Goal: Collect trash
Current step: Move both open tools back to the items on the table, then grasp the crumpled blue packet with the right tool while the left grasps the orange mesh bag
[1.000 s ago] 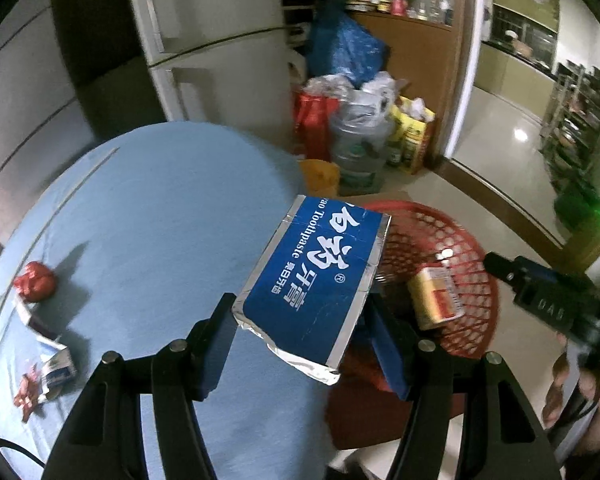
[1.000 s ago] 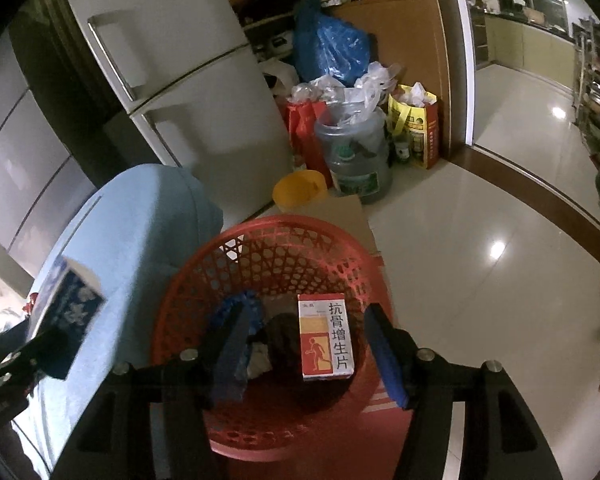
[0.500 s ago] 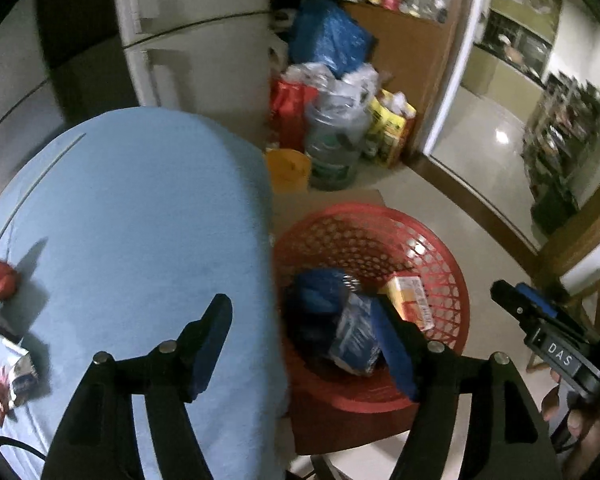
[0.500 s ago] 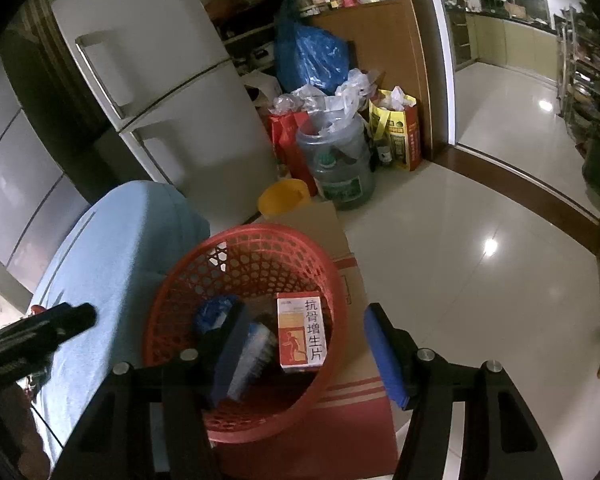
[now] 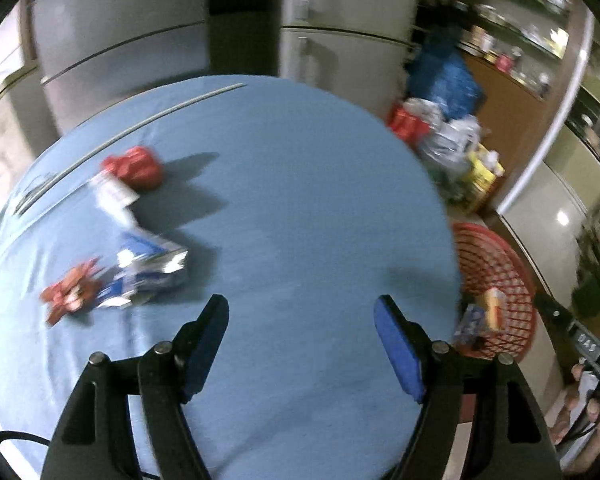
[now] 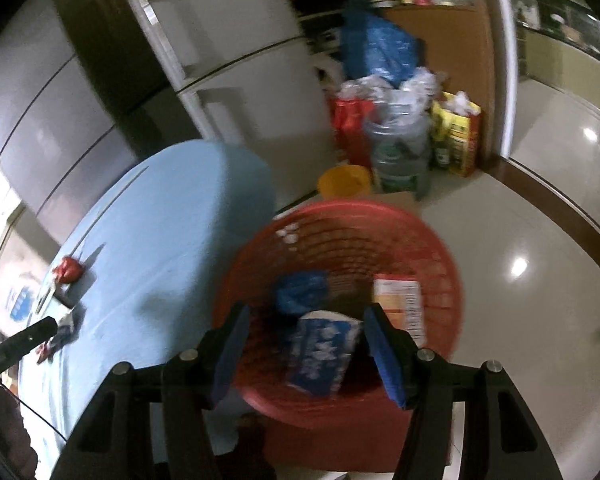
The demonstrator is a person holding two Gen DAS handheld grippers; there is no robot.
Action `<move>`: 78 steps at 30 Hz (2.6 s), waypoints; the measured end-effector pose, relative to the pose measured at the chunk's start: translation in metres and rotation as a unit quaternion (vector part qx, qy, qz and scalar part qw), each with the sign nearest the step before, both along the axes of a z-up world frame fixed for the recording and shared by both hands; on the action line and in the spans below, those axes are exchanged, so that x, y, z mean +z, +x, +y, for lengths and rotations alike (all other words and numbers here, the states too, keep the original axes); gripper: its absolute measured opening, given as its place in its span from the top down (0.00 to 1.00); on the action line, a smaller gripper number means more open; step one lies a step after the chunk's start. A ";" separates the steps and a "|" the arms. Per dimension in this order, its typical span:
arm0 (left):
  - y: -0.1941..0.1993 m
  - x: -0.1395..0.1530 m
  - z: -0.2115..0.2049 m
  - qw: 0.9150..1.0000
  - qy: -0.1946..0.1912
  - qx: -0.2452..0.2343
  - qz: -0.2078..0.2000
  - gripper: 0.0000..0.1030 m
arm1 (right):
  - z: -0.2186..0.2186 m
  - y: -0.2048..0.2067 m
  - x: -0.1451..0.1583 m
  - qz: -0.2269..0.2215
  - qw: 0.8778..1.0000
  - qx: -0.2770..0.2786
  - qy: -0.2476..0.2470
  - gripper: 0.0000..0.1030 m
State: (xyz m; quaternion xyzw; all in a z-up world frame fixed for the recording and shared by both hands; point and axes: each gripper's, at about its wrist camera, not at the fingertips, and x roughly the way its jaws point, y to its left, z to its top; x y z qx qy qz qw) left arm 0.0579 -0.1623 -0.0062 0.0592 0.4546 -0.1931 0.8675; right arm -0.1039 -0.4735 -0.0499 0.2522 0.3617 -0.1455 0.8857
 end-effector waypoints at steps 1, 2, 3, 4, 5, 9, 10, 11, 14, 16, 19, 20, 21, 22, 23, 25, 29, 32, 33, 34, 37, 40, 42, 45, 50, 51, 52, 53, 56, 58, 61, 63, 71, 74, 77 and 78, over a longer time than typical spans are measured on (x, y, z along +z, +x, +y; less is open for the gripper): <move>0.002 -0.001 0.015 1.000 0.001 0.015 -0.001 0.27 | 0.009 0.005 0.003 -0.001 1.000 0.011 -0.003 0.38; 0.003 -0.002 0.026 1.000 0.000 0.028 -0.001 0.27 | 0.020 0.011 0.006 -0.002 1.000 0.024 -0.006 0.38; 0.004 -0.003 0.044 0.999 -0.005 0.045 0.001 0.27 | 0.027 0.014 0.008 -0.001 0.999 0.034 -0.008 0.38; 0.005 -0.005 0.056 0.998 -0.007 0.055 0.002 0.27 | 0.040 0.022 0.010 0.000 0.999 0.054 -0.009 0.38; 0.007 -0.005 0.070 0.998 -0.010 0.067 0.003 0.27 | 0.049 0.026 0.011 0.002 0.998 0.066 -0.011 0.38; 0.007 -0.011 0.125 0.993 -0.009 0.118 -0.004 0.27 | 0.104 0.056 0.016 0.008 0.988 0.154 -0.026 0.38; 0.008 -0.012 0.136 0.992 -0.009 0.128 -0.003 0.27 | 0.116 0.062 0.017 0.010 0.984 0.173 -0.028 0.38; 0.011 -0.014 0.146 0.991 -0.009 0.137 -0.002 0.27 | 0.134 0.071 0.017 0.010 0.979 0.201 -0.032 0.38; 0.011 -0.021 0.182 0.985 -0.011 0.171 0.003 0.27 | 0.181 0.097 0.019 0.012 0.961 0.275 -0.040 0.38; 0.010 -0.026 0.201 0.982 -0.013 0.191 0.009 0.26 | 0.212 0.114 0.019 0.013 0.945 0.322 -0.045 0.38; 0.008 -0.029 0.218 0.978 -0.016 0.207 0.013 0.26 | 0.251 0.136 0.018 0.015 0.925 0.376 -0.058 0.38; 0.007 -0.030 0.222 0.978 -0.016 0.208 0.013 0.26 | 0.264 0.143 0.017 0.017 0.917 0.394 -0.064 0.38; 0.006 -0.030 0.224 0.978 -0.016 0.209 0.013 0.26 | 0.279 0.152 0.017 0.019 0.907 0.415 -0.073 0.38; 0.005 -0.030 0.226 0.978 -0.016 0.209 0.012 0.26 | 0.288 0.159 0.016 0.019 0.899 0.429 -0.083 0.38; 0.005 -0.031 0.226 0.978 -0.017 0.208 0.013 0.26 | 0.297 0.164 0.015 0.019 0.894 0.439 -0.091 0.38; 0.004 -0.032 0.228 0.979 -0.018 0.204 0.014 0.26 | 0.308 0.173 0.013 0.021 0.884 0.455 -0.100 0.38; 0.007 -0.034 0.226 0.980 -0.019 0.196 0.015 0.26 | 0.319 0.195 0.012 0.032 0.871 0.479 -0.101 0.38; 0.010 -0.033 0.226 0.981 -0.022 0.194 0.015 0.26 | 0.326 0.208 0.013 0.034 0.863 0.494 -0.100 0.38; 0.011 -0.033 0.226 0.981 -0.023 0.192 0.014 0.26 | 0.328 0.212 0.012 0.035 0.861 0.497 -0.101 0.38; 0.012 -0.033 0.226 0.981 -0.024 0.191 0.014 0.26 | 0.331 0.217 0.010 0.037 0.857 0.503 -0.104 0.38; 0.015 -0.034 0.227 0.981 -0.026 0.191 0.016 0.26 | 0.339 0.230 0.007 0.042 0.850 0.513 -0.108 0.38; 0.015 -0.035 0.227 0.981 -0.025 0.192 0.018 0.26 | 0.341 0.244 0.002 0.045 0.853 0.511 -0.101 0.38; 0.016 -0.036 0.227 0.981 -0.025 0.192 0.019 0.26 | 0.341 0.250 -0.001 0.045 0.859 0.502 -0.087 0.38; 0.017 -0.037 0.226 0.981 -0.024 0.192 0.022 0.26 | 0.340 0.255 -0.004 0.041 0.865 0.494 -0.082 0.37; 0.017 -0.038 0.223 0.981 -0.022 0.191 0.020 0.26 | 0.349 0.245 0.002 0.021 0.863 0.489 -0.122 0.37; 0.017 -0.039 0.222 0.981 -0.022 0.191 0.021 0.26 | 0.351 0.238 0.005 0.015 0.859 0.492 -0.140 0.37; 0.018 -0.039 0.221 0.981 -0.022 0.190 0.021 0.26 | 0.357 0.238 0.006 0.010 0.854 0.496 -0.155 0.37; 0.018 -0.039 0.221 0.981 -0.022 0.190 0.021 0.26 | 0.361 0.237 0.006 0.008 0.850 0.499 -0.168 0.37; 0.017 -0.039 0.220 0.982 -0.020 0.188 0.020 0.26 | 0.372 0.240 -0.001 0.018 0.845 0.500 -0.189 0.39; 0.016 -0.037 0.221 0.982 -0.020 0.188 0.017 0.26 | 0.371 0.241 -0.002 0.014 0.850 0.494 -0.181 0.47; 0.017 -0.034 0.224 0.981 -0.021 0.191 0.013 0.26 | 0.359 0.242 0.004 0.009 0.867 0.479 -0.135 0.53; 0.020 -0.032 0.225 0.981 -0.023 0.193 0.010 0.26 | 0.346 0.239 0.007 0.003 0.881 0.462 -0.105 0.58; 0.051 -0.029 0.203 0.987 -0.009 0.160 0.000 0.26 | 0.287 0.213 0.006 -0.013 0.921 0.388 0.031 0.63; 0.065 -0.030 0.195 0.988 -0.001 0.153 -0.002 0.26 | 0.270 0.204 0.002 -0.018 0.929 0.362 0.071 0.63; 0.080 -0.036 0.188 0.988 0.015 0.154 0.002 0.26 | 0.254 0.199 -0.002 -0.021 0.935 0.337 0.112 0.64; 0.085 -0.039 0.187 0.988 0.018 0.154 0.006 0.26 | 0.251 0.198 -0.003 -0.022 0.935 0.333 0.121 0.64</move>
